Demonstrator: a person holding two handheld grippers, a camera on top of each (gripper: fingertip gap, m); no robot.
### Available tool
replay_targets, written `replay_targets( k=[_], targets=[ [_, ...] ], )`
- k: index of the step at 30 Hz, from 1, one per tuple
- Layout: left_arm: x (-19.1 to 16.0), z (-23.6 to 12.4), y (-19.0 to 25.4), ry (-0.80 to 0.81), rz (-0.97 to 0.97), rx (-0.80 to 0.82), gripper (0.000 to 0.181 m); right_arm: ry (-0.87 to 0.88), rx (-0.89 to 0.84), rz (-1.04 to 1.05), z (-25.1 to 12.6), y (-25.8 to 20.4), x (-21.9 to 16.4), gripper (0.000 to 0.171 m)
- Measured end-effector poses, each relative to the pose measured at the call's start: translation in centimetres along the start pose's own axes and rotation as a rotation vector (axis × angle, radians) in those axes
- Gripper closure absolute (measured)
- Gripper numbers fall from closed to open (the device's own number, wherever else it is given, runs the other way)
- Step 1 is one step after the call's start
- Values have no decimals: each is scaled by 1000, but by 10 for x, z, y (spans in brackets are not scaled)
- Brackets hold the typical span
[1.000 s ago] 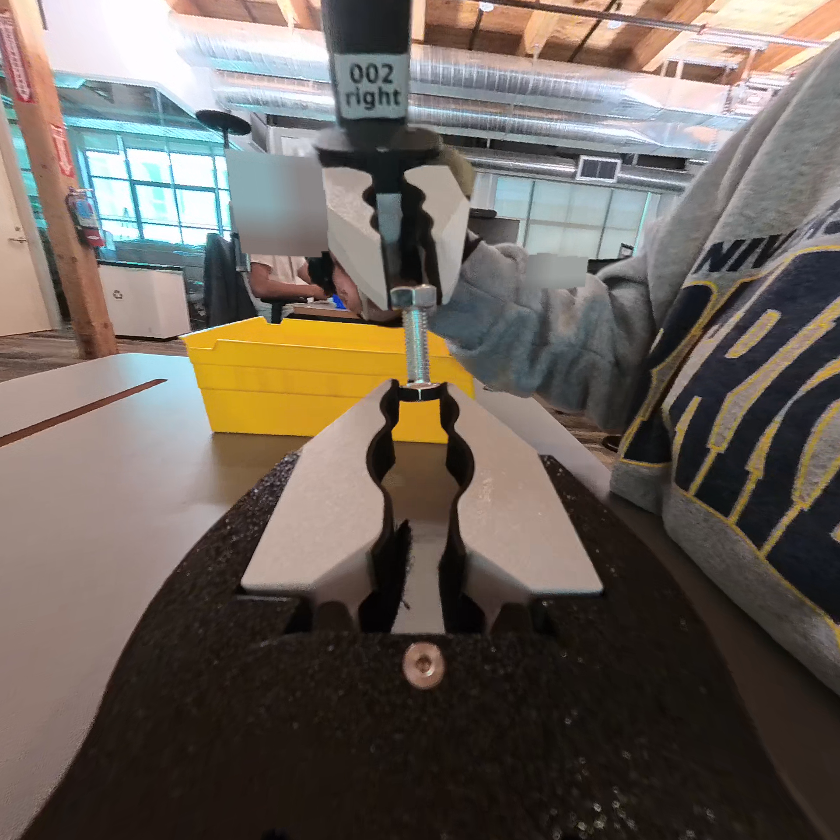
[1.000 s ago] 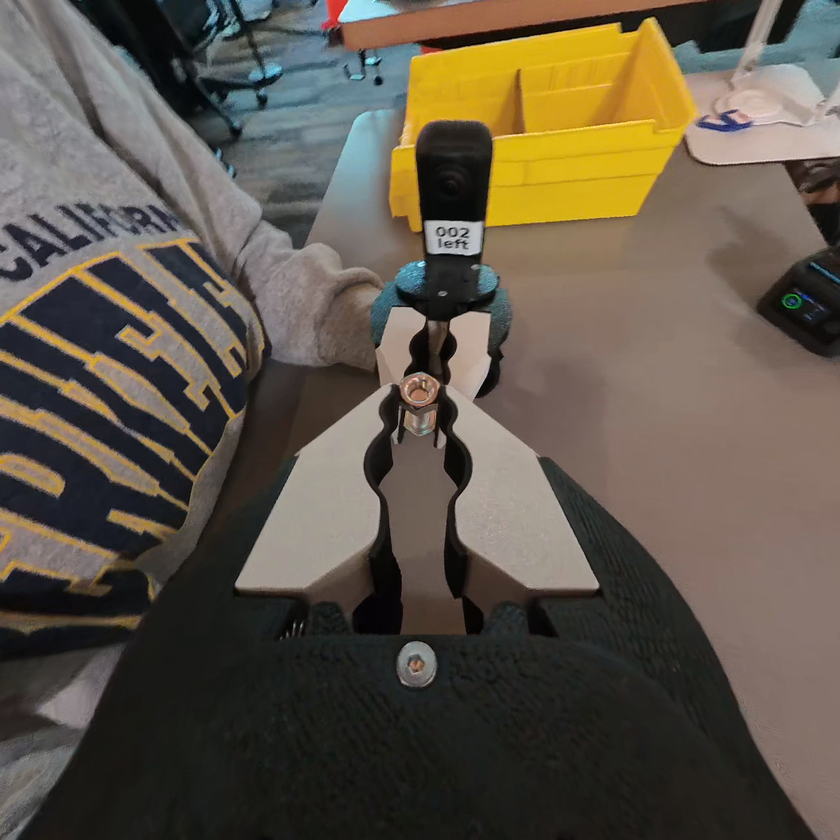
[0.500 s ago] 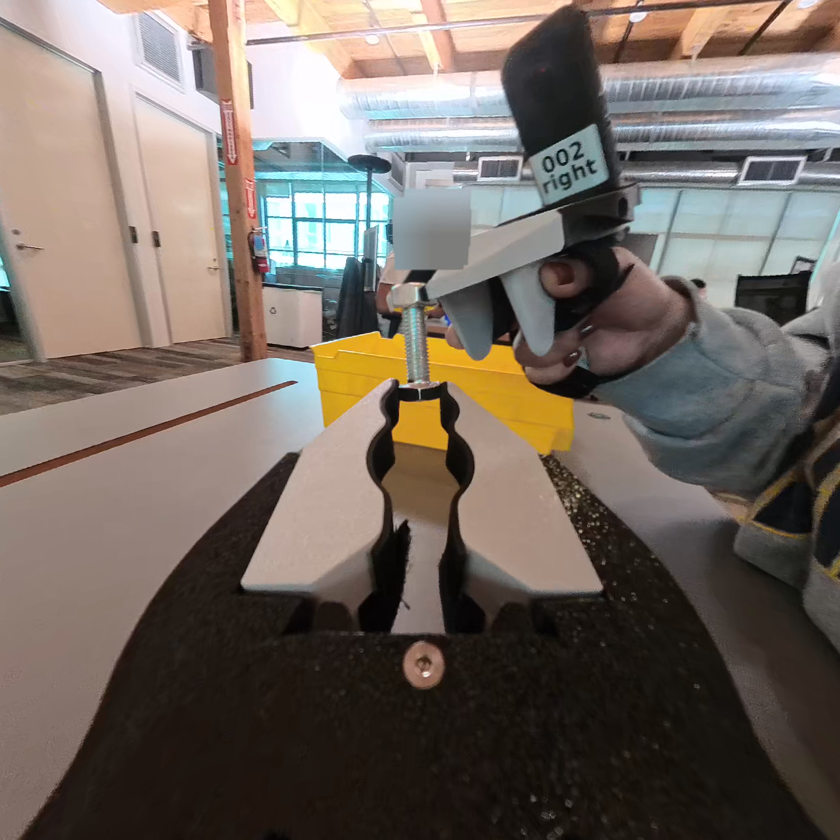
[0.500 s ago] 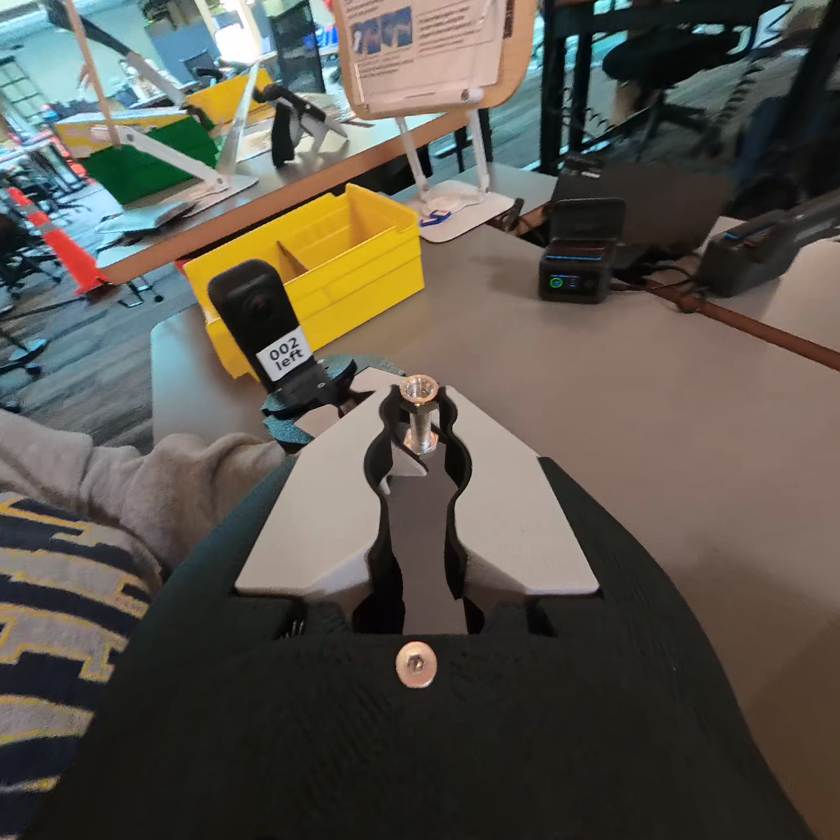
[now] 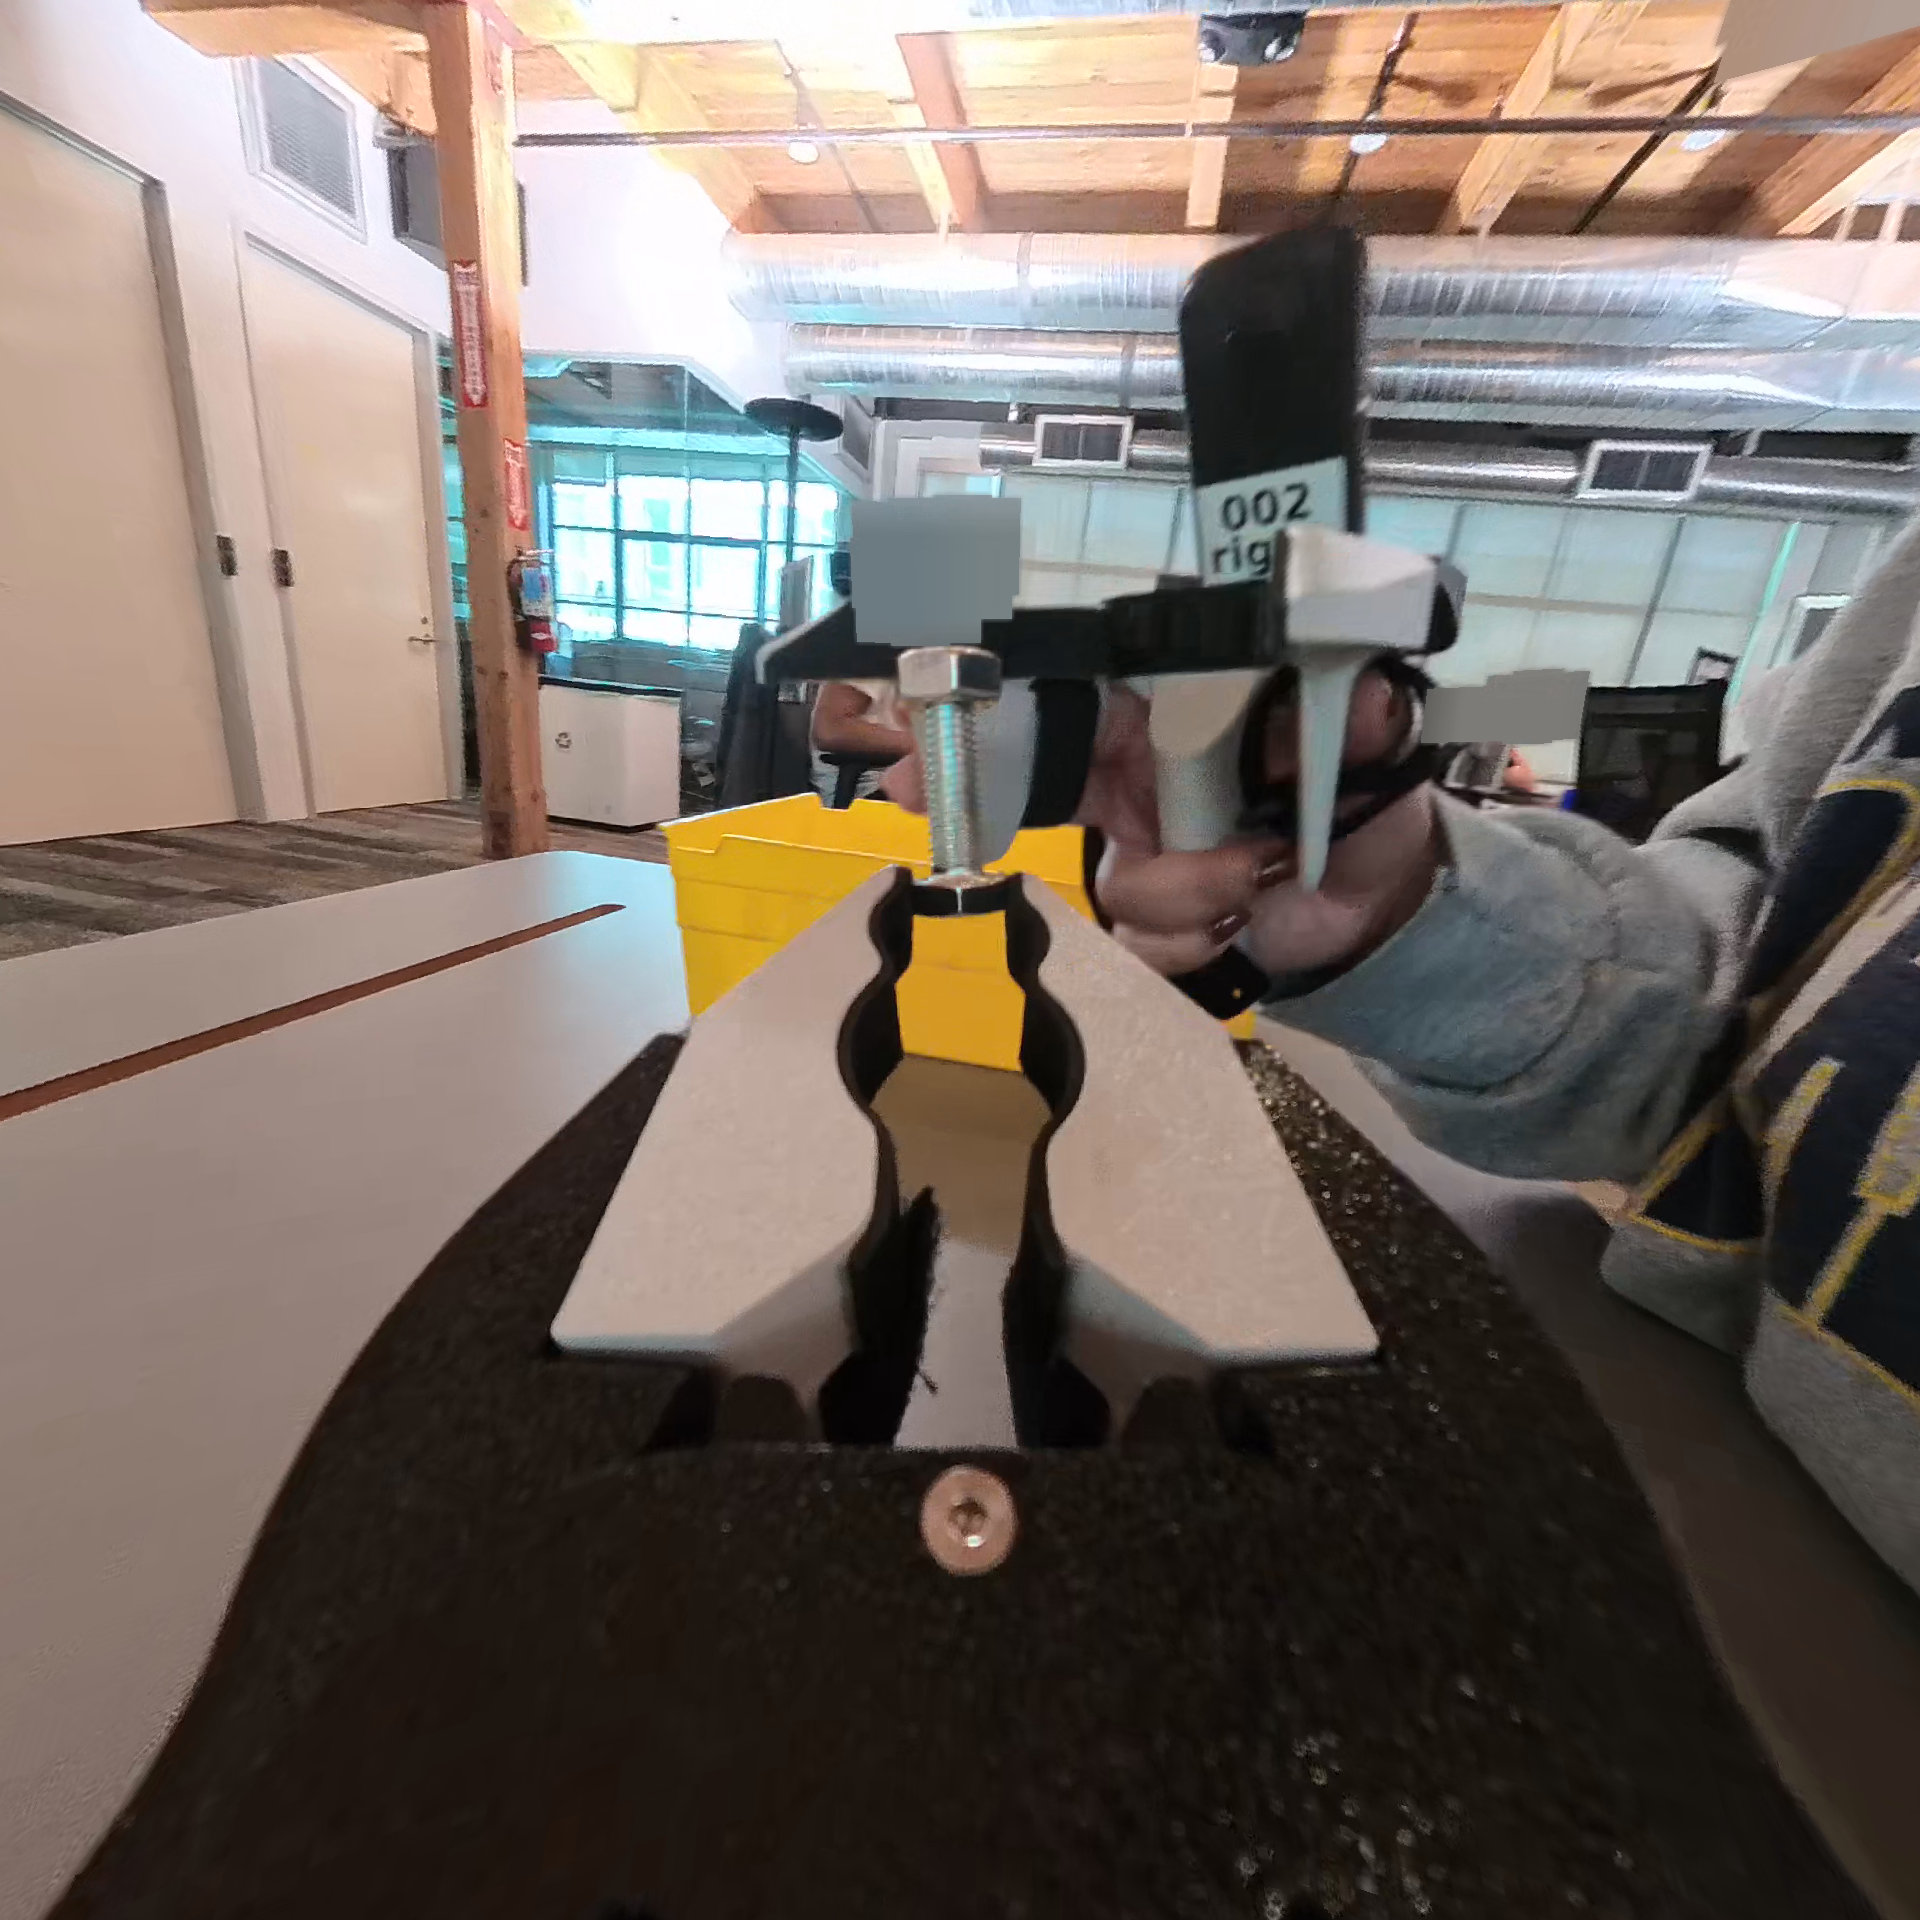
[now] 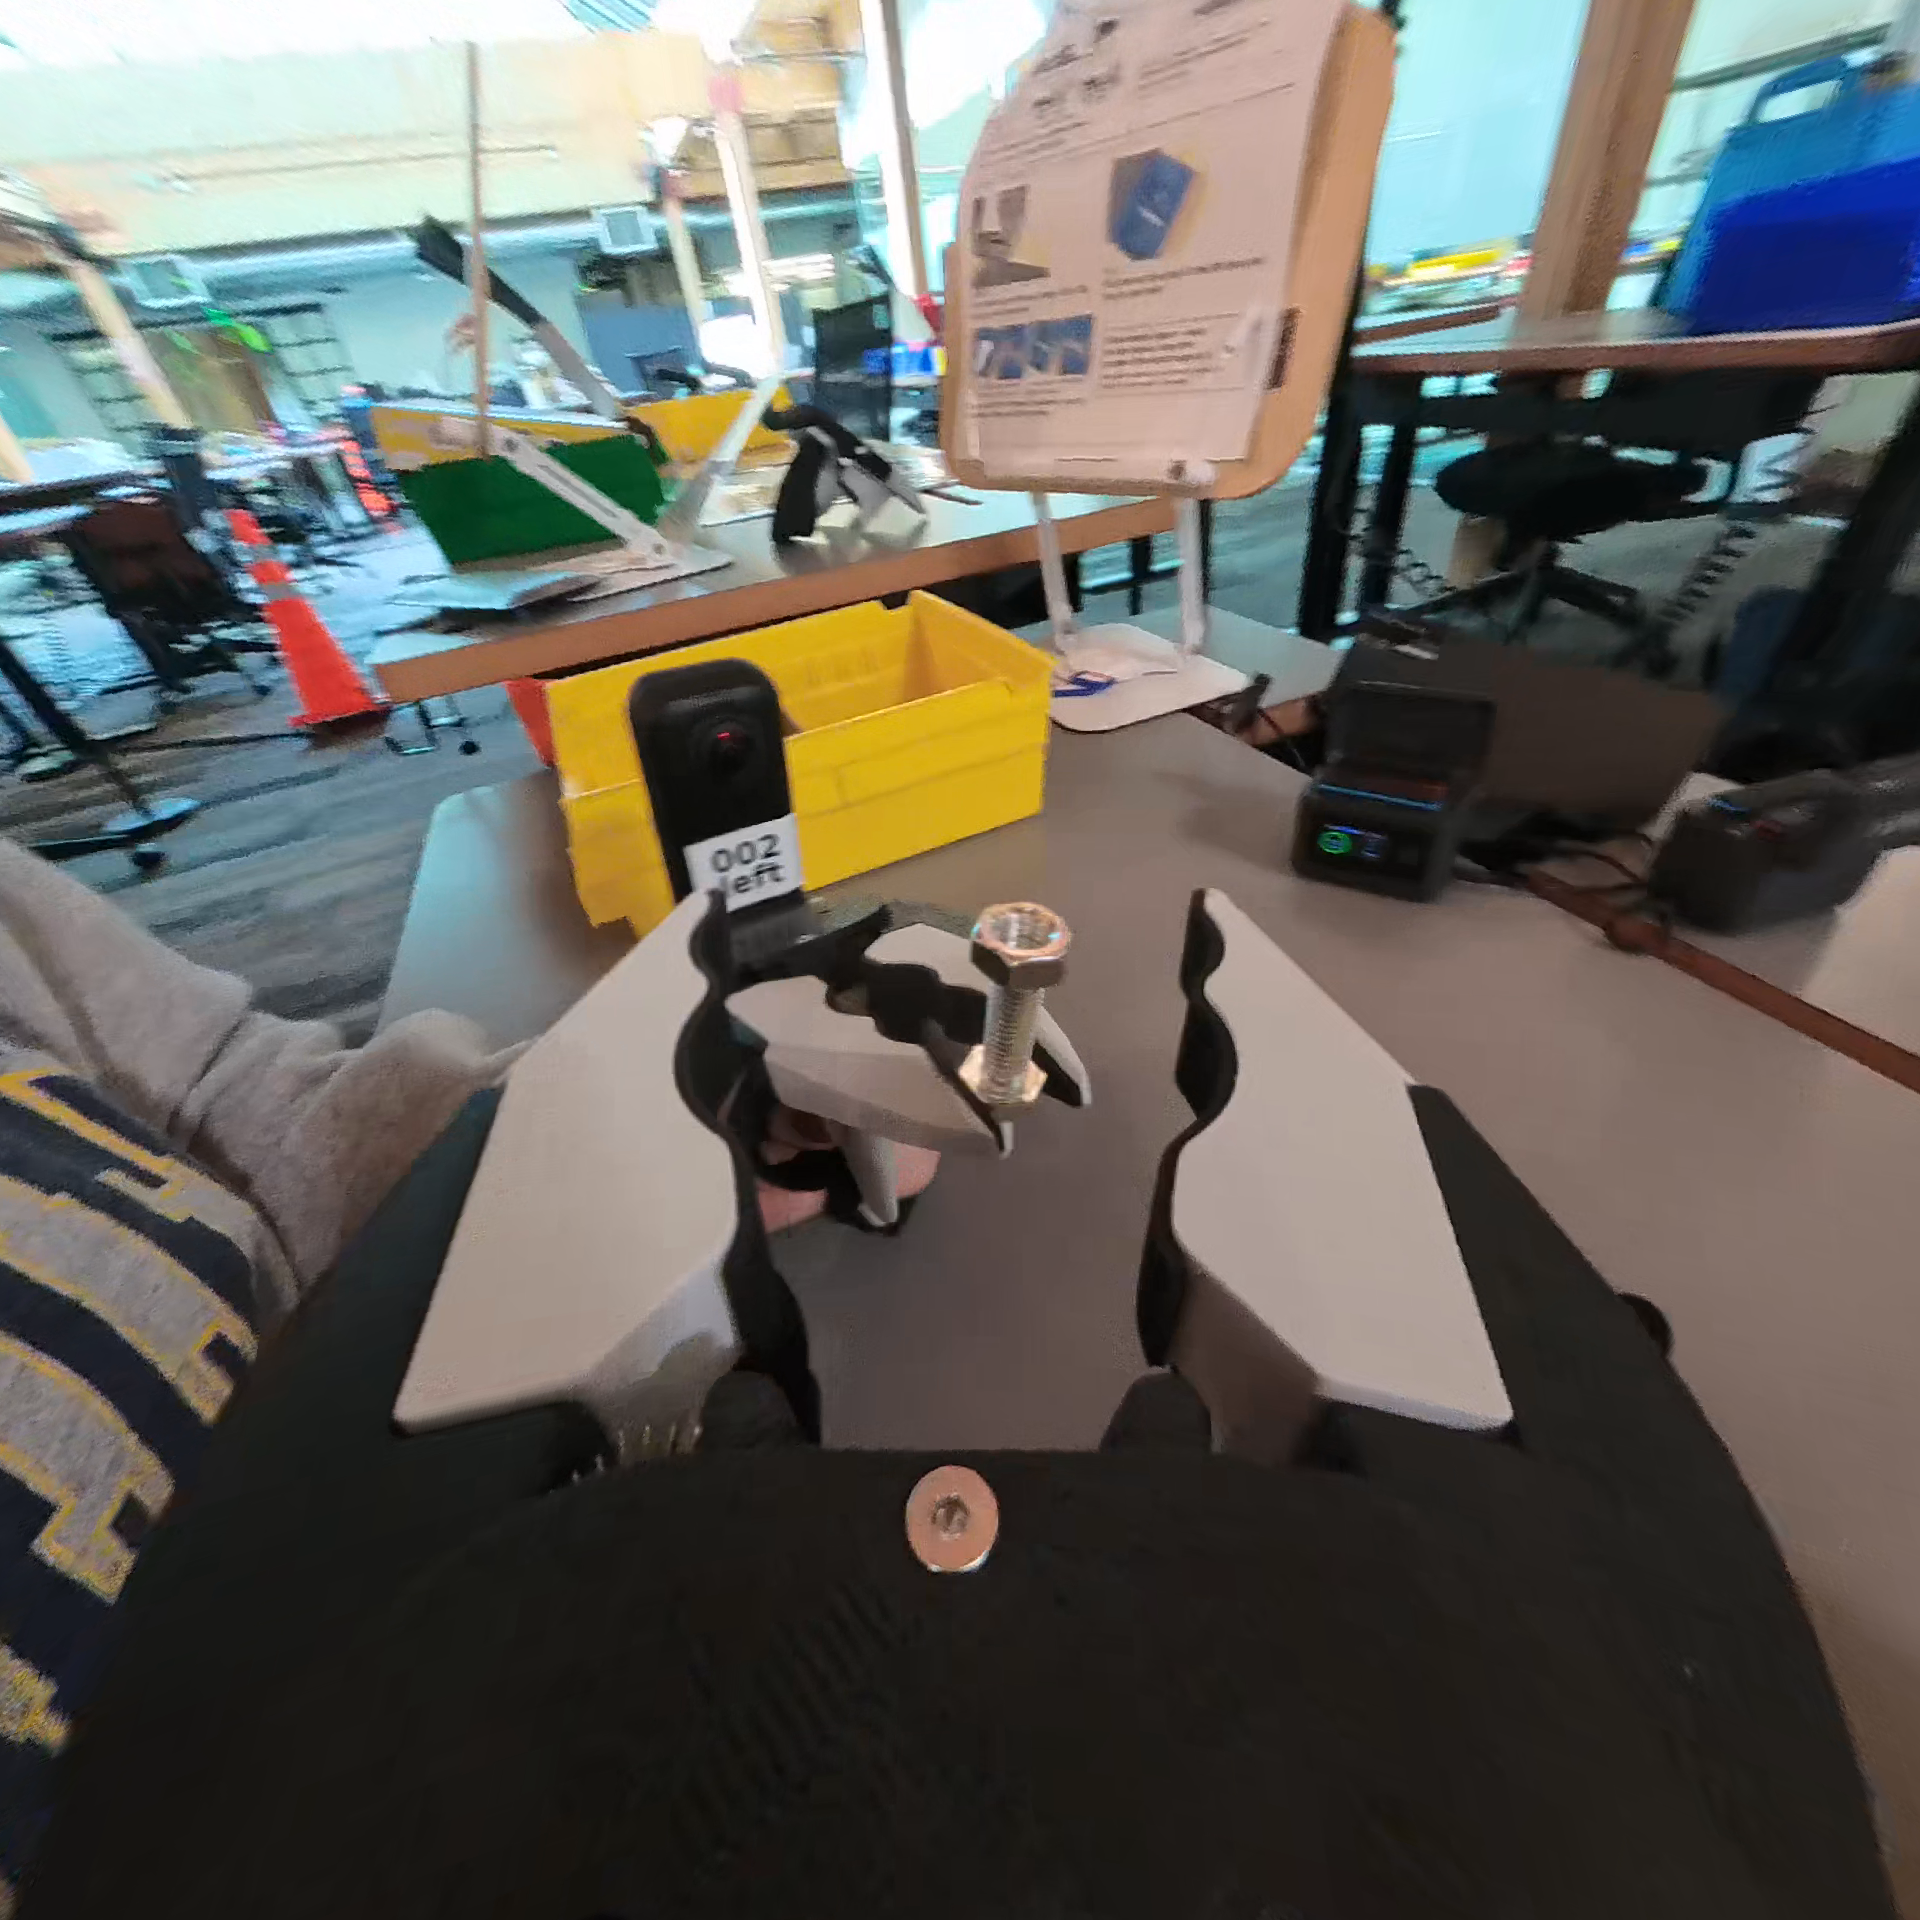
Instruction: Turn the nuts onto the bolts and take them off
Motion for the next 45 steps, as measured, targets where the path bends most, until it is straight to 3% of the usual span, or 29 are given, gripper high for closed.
replay_targets(
  k=[8, 15, 22, 25, 28, 35, 38, 40, 43, 45],
  targets=[
    [-2, 4, 5, -21, -49, -97, 166, 56, 164, -14, 14, -9, -9, 75],
    [4, -6, -12, 31, -93, 5, 166, 20, 124, -30, -2, -7, -9, 80],
    [-1, 8, 12, -41, -97, -188, 166, 77, 178, -39, 10, -11, -7, 78],
    [4, 0, -2, 5, -132, -113, 166, 82, 173, -46, 4, -13, -8, 76],
    [12, -14, -21, 58, -170, -13, 166, 110, 156, -26, -9, -7, -9, 85],
    [4, 9, 11, -55, -159, -244, 166, 106, 215, -29, 11, -11, -9, 80],
    [10, -2, -6, 0, -190, -163, 166, 103, 223, -21, 1, -12, -12, 80],
    [18, -15, -24, 80, -258, -77, 166, 106, 277, -18, -11, -13, -13, 99],
    [19, -17, -25, 61, -250, -92, 166, 124, 184, -9, -13, -4, -11, 86],
    [14, -5, -11, -6, -238, -193, 166, 141, 162, -18, -5, -2, -8, 85]
  ],
)
Point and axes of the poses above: each gripper's, where its closed fingertips meet, z out along the fingers, x out of its top, y = z × x across the jaws, the point moved 9 cm from there along -z, back along the fingers, and after that the axes turned 12 degrees about x, right-handed, at the moved point
